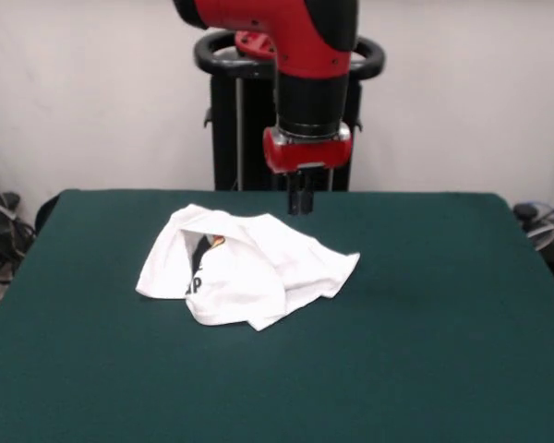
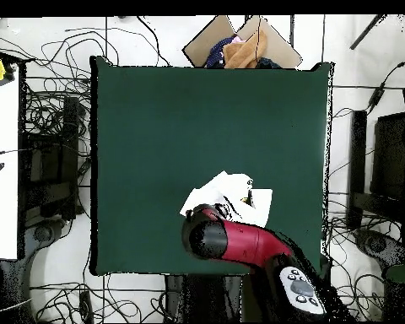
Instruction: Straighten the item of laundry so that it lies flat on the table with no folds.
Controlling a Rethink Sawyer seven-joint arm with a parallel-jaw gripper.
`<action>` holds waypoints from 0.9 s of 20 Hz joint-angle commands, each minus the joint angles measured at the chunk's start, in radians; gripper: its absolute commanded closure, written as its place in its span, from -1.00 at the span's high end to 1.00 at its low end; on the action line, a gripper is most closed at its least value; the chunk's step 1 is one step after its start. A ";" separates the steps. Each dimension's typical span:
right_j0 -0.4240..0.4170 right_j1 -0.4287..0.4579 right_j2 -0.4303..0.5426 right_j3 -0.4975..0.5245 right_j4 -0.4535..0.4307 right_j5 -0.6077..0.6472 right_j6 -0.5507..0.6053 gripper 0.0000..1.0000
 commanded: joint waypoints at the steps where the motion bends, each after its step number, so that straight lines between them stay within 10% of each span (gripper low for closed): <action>1: -0.012 -0.031 0.001 0.045 -0.021 -0.054 0.196 -1.00; 18: -0.018 0.276 -0.037 -0.157 0.039 -0.281 0.231 -1.00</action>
